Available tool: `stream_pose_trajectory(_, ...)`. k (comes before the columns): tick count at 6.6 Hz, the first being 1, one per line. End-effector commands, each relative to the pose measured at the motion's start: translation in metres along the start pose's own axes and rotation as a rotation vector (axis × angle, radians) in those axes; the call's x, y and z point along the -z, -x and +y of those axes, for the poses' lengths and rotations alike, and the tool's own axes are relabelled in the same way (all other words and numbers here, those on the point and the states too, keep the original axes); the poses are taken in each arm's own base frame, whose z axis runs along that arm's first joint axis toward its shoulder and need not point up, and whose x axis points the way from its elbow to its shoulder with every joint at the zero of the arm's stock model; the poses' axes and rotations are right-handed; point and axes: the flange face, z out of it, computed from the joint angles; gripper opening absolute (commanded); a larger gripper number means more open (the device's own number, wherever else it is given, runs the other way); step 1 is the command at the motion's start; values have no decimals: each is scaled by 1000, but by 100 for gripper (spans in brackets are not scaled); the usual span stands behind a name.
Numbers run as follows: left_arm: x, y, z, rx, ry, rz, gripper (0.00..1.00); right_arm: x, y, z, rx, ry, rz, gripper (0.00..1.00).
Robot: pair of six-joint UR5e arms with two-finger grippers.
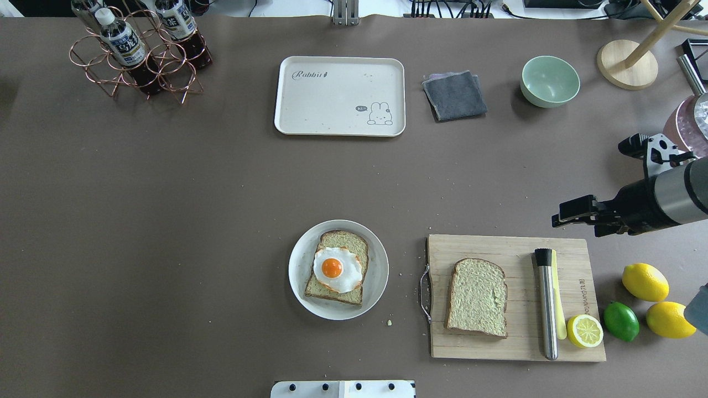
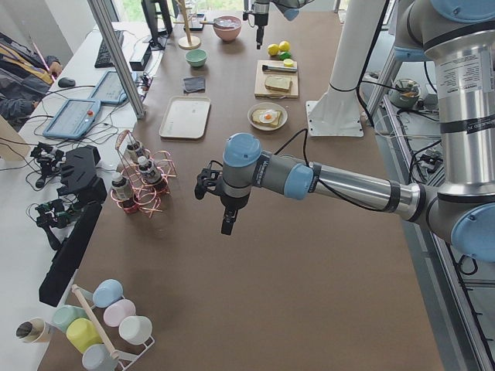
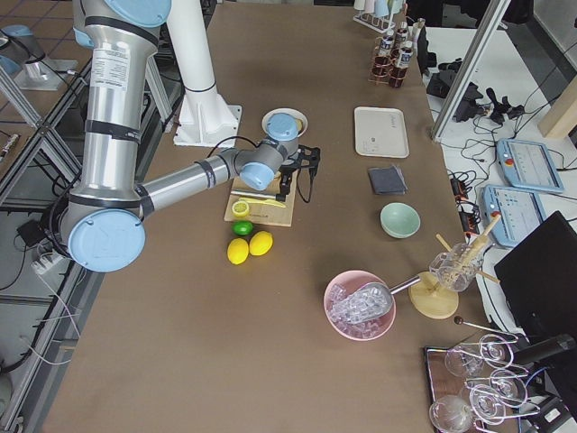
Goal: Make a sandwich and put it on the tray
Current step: 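Move the right gripper over the plain bread slice on the cutting board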
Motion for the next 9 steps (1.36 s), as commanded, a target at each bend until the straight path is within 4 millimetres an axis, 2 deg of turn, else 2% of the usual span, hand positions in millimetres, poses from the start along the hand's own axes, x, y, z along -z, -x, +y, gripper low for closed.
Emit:
stream_pose_trajectory(1,-2,1,0,1,3,-1,98,-60,57,52,-32,-11,-7,97)
stream_pose_trajectory(2,-2,1,0,14,4,-1,98,-80,63,75,-30,-9,11,94)
stream_pose_trajectory(4,-2,1,-1,15,2,-2,98,-114,53,93,-2,9,24,92)
stream_pose_trajectory(5,-2,1,-1,15,2,-2,98,-119,50,94,-1,11,18,90)
stream_pose_trajectory(6,-2,0,-1,15,2,-1,98,-121,51,96,2,14,18,79)
stream_pose_trajectory(7,-2,0,-1,15,2,-1,98,-120,51,97,-16,14,18,55)
stream_pose_trajectory(8,-3,-2,-2,10,-2,2,98,-118,51,96,-14,13,15,16)
stream_pose_trajectory(9,-9,-12,-4,22,-12,11,98,-116,54,96,-12,13,9,0)
